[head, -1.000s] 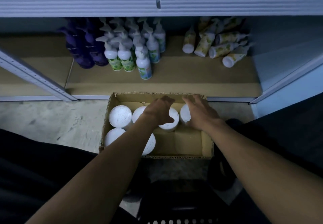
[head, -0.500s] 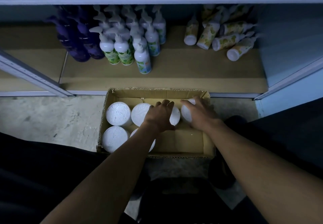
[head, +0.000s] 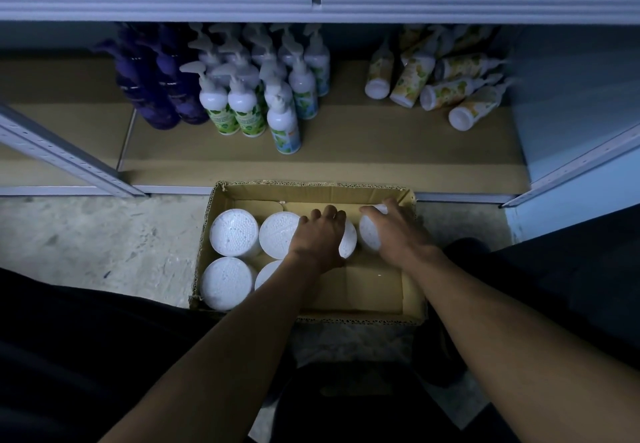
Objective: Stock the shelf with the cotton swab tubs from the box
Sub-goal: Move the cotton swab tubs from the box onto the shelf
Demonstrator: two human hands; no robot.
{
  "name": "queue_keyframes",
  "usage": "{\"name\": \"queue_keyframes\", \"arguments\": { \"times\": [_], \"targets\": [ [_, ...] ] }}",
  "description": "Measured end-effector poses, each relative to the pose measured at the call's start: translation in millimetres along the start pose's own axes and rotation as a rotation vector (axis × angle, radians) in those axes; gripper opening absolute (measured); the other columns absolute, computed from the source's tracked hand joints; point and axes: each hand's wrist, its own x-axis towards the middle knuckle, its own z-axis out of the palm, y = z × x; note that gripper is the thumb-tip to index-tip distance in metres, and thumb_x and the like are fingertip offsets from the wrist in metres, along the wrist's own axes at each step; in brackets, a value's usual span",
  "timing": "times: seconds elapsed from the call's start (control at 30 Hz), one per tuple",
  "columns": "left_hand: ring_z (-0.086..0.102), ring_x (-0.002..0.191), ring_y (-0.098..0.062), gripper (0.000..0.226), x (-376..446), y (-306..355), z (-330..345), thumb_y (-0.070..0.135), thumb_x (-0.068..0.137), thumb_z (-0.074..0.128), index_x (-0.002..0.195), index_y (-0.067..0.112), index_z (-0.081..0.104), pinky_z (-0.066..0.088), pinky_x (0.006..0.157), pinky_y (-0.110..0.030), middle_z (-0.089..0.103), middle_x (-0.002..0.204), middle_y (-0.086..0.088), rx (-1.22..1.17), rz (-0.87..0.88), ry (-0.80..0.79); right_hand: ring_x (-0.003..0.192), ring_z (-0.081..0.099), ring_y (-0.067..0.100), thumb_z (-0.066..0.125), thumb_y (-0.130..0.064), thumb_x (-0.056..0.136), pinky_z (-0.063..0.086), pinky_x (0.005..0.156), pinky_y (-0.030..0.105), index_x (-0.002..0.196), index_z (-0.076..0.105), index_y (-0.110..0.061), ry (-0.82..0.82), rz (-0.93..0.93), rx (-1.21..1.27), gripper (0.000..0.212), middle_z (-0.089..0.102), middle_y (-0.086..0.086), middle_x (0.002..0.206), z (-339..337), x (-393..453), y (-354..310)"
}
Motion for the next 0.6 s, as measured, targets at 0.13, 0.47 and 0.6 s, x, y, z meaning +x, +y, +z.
{"name": "queue_keyframes", "arguments": {
  "times": [0.13, 0.47, 0.6],
  "targets": [
    [0.044, 0.126, -0.032, 0.089, -2, 2, -10, 0.044, 0.078, 0.077, 0.147, 0.009, 0.033, 0.047, 0.096, -0.042, 0.038, 0.146, -0.01, -0.033, 0.001, -0.004, 0.142, 0.027, 0.035, 0.071, -0.009, 0.085, 0.043, 0.104, 0.054, 0.15, 0.032, -0.041, 0.015, 0.013, 0.007, 0.082, 0.015, 0.002, 0.157, -4, 1, 1],
    [0.039, 0.131, -0.035, 0.096, -14, -1, -49, 0.045, 0.073, 0.08, 0.147, 0.006, 0.034, 0.045, 0.104, -0.043, 0.037, 0.147, -0.013, -0.088, -0.011, 0.014, 0.135, 0.034, 0.031, 0.072, -0.018, 0.085, 0.05, 0.096, 0.045, 0.152, 0.032, -0.039, 0.059, 0.016, 0.0, 0.081, 0.023, 0.003, 0.152, -36, -22, -4],
    [0.047, 0.12, -0.034, 0.089, -23, -2, -73, 0.046, 0.072, 0.079, 0.141, 0.006, 0.041, 0.045, 0.1, -0.039, 0.043, 0.139, -0.014, -0.049, -0.006, 0.072, 0.13, 0.038, 0.031, 0.072, -0.018, 0.083, 0.051, 0.093, 0.045, 0.151, 0.032, -0.04, 0.08, -0.007, -0.021, 0.082, 0.027, 0.005, 0.149, -56, -36, -12]
  ]
}}
